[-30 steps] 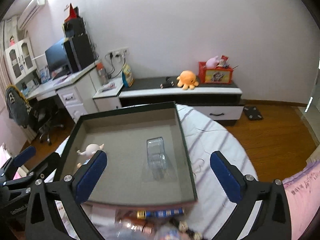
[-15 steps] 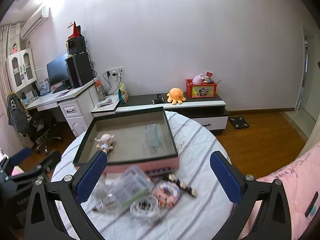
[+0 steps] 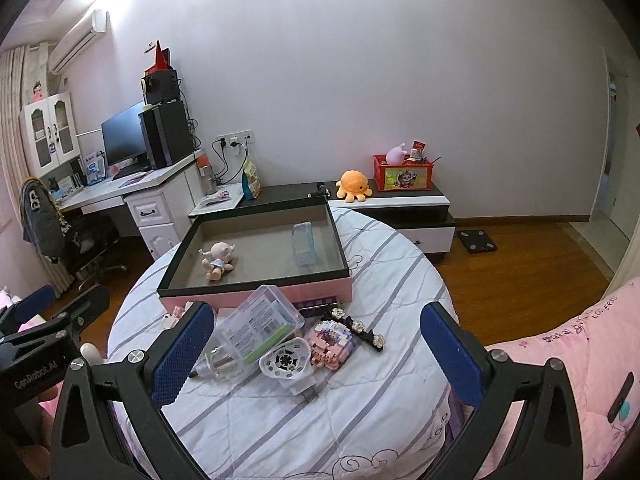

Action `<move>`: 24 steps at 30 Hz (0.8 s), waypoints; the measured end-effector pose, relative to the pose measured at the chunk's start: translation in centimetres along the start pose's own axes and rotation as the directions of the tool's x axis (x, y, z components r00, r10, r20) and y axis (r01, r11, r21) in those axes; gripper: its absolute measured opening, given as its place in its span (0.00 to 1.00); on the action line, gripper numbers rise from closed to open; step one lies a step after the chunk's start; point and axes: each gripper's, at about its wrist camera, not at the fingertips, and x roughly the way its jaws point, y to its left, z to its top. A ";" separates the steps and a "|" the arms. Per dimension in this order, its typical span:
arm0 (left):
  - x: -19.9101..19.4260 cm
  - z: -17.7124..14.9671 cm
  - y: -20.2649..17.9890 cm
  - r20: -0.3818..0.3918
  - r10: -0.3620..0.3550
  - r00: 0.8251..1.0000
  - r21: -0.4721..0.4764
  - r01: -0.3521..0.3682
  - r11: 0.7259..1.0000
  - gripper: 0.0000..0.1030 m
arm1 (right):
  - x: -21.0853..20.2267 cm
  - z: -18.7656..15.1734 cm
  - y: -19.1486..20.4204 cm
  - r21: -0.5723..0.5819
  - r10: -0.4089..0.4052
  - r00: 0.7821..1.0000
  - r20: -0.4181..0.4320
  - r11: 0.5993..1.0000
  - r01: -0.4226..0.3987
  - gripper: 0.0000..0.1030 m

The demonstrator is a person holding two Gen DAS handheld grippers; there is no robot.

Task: Organize rigid objects
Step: 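Reach the left tool to the pink block figure while the right tool reaches the white fan part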

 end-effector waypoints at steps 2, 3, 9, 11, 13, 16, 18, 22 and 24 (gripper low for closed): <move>0.0 -0.2 0.0 -0.005 -0.005 1.000 -0.006 0.005 1.000 1.00 | -0.3 -0.1 0.1 -0.005 0.001 1.000 0.003 1.000 -0.001 1.00; 0.0 -0.2 0.0 -0.006 -0.007 1.000 -0.007 0.007 1.000 1.00 | -0.3 -0.2 0.2 -0.007 0.001 1.000 0.003 1.000 -0.001 1.00; 0.0 -0.4 0.0 -0.006 -0.010 1.000 -0.016 0.010 1.000 1.00 | -0.3 -0.2 0.3 -0.008 0.002 1.000 0.002 1.000 -0.002 1.00; 0.0 -0.5 0.1 -0.005 -0.011 1.000 -0.013 0.011 1.000 1.00 | -0.3 -0.2 0.3 -0.008 0.002 1.000 0.001 1.000 -0.002 1.00; 0.0 -0.5 0.1 -0.005 -0.010 1.000 -0.014 0.010 1.000 1.00 | -0.4 -0.2 0.3 -0.008 0.001 1.000 0.002 1.000 -0.001 1.00; 0.0 -0.6 0.0 -0.006 -0.015 1.000 -0.017 0.015 1.000 1.00 | -0.3 -0.2 0.3 -0.010 0.000 1.000 0.001 1.000 0.000 1.00; 0.0 -0.6 0.0 -0.006 -0.018 1.000 -0.018 0.017 1.000 1.00 | -0.3 -0.3 0.2 -0.011 -0.004 1.000 0.000 1.000 0.004 1.00; 0.3 -0.7 0.0 -0.018 -0.018 1.000 -0.024 0.018 1.000 1.00 | 0.0 -0.6 -0.2 -0.003 -0.012 1.000 -0.010 1.000 0.011 1.00; 0.6 -0.9 0.0 -0.027 -0.018 0.999 -0.025 0.018 1.000 1.00 | 0.3 -0.7 -0.6 0.002 -0.014 1.000 -0.017 1.000 0.014 1.00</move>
